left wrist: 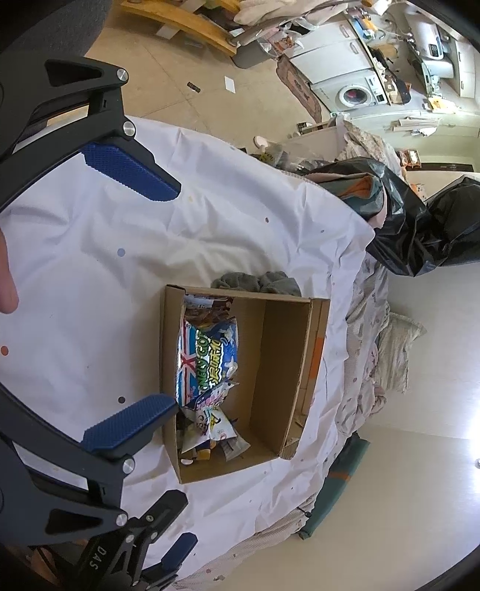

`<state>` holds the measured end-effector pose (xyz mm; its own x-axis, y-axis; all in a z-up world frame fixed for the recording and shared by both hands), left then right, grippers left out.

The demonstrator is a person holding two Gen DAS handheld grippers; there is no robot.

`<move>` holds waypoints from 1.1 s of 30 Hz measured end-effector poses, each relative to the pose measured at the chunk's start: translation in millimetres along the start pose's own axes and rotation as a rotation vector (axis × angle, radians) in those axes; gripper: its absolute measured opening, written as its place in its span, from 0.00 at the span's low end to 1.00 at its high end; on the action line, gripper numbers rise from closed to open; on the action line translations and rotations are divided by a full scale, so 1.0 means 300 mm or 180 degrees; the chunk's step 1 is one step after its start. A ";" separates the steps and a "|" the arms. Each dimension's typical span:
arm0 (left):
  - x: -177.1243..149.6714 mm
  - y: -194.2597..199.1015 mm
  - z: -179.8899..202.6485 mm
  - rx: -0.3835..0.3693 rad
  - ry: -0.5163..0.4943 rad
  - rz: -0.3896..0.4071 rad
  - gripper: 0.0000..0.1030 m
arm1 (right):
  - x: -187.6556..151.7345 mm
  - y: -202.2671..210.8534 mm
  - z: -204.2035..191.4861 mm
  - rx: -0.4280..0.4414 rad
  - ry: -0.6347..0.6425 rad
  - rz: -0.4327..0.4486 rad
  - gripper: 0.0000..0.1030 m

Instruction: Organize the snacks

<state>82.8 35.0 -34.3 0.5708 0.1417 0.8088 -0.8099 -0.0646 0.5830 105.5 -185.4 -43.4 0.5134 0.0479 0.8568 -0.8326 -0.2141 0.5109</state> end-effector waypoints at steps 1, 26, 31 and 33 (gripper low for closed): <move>0.001 -0.001 -0.001 0.0000 0.0008 0.0001 1.00 | 0.000 0.000 0.000 -0.0004 0.0000 0.0002 1.00; -0.015 -0.023 0.009 -0.0047 0.0000 -0.0101 1.00 | 0.005 -0.002 0.006 -0.0017 -0.0005 0.0005 1.00; -0.018 -0.025 0.007 -0.0047 0.0004 -0.0117 1.00 | 0.005 -0.001 0.006 -0.0023 -0.0009 0.0009 1.00; -0.017 -0.025 0.008 -0.0049 0.0005 -0.0121 1.00 | 0.007 -0.003 0.006 -0.0022 -0.0007 0.0017 1.00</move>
<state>86.2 32.3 -42.4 0.6010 0.1453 0.7860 -0.7897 -0.0440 0.6119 107.6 -186.9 -42.1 0.5094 0.0447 0.8594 -0.8367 -0.2077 0.5067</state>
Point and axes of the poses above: each gripper's, at about its wrist camera, not at the fingertips, and y roughly against the way its jaws point, z to its right, x to its top, the point moved 7 cm from there along -y, roughly the way its jaws point, and after that the axes turned 7 degrees about z, right-handed, at the moved point
